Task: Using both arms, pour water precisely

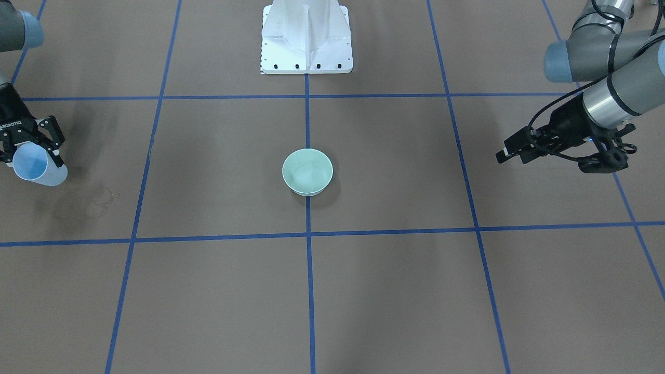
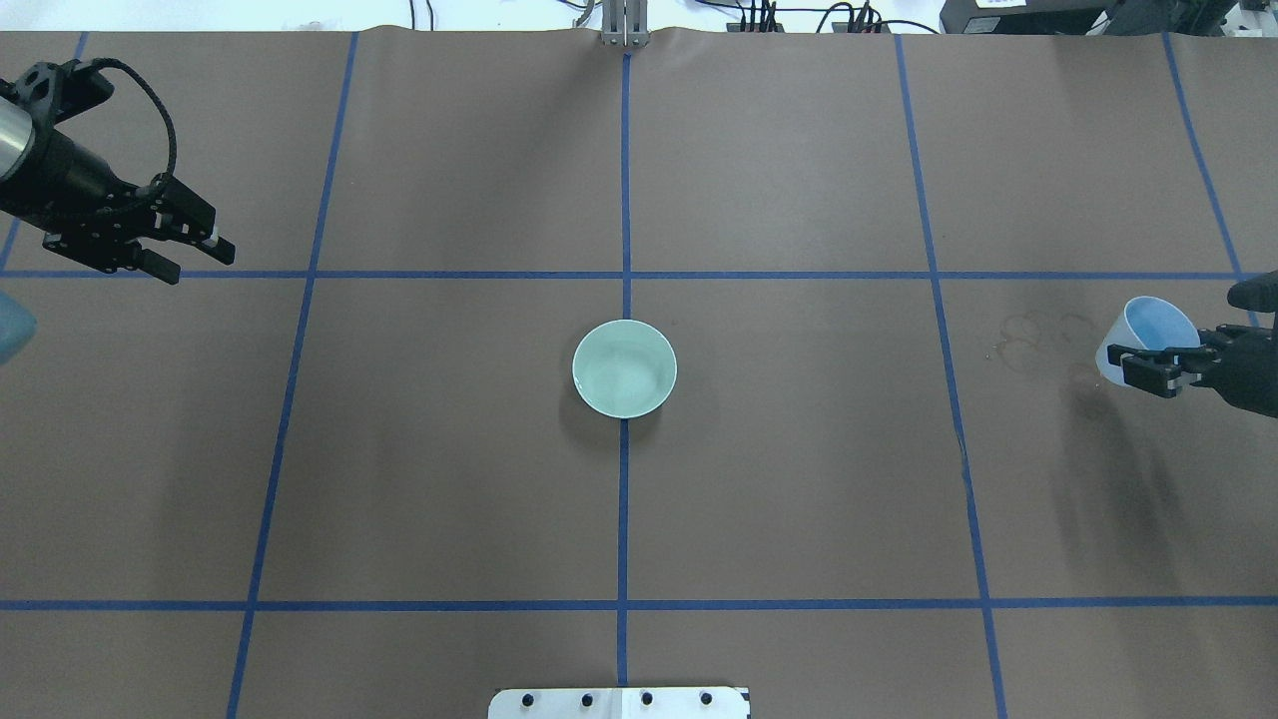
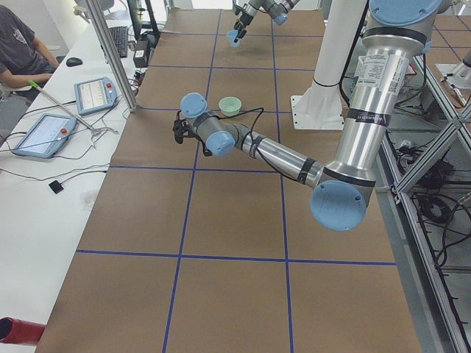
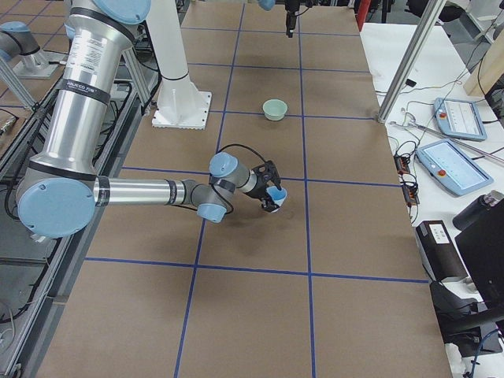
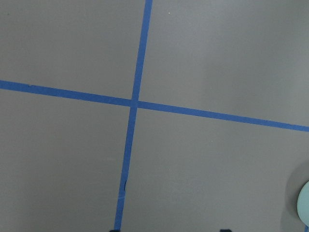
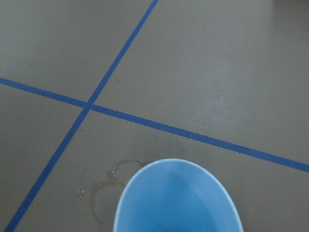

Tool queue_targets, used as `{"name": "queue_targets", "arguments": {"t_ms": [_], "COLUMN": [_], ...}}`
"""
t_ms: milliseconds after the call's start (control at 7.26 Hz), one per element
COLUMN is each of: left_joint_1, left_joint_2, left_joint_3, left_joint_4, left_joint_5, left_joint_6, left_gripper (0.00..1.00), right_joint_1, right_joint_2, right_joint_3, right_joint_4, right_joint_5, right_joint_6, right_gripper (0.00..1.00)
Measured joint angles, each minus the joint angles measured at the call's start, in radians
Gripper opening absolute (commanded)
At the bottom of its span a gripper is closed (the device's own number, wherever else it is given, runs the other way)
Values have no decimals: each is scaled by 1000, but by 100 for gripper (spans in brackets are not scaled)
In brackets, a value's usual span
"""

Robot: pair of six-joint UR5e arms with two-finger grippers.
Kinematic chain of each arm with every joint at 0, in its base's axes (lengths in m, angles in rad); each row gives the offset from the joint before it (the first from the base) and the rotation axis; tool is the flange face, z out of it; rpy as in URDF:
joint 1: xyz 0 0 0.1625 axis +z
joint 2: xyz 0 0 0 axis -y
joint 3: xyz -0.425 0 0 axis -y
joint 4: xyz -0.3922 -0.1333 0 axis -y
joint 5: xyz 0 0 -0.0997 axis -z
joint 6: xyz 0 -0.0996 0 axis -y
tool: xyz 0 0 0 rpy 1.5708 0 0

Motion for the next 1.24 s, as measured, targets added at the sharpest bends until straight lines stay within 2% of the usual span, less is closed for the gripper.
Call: {"name": "queue_targets", "arguments": {"t_ms": [413,1239], "left_joint_1": [-1,-2], "left_joint_2": [0,3], "left_joint_3": [-1,-15], "left_joint_4": [0,0], "left_joint_5": [1,0], "left_joint_6": [0,-3], "left_gripper": [75,76], "right_joint_1": [-5,-59], "right_joint_2": [0,17], "right_joint_3": [-86,-101], "right_joint_4": [132,158], "right_joint_5": [-29,-37], "right_joint_6": [43,33], "right_gripper": [0,0]}}
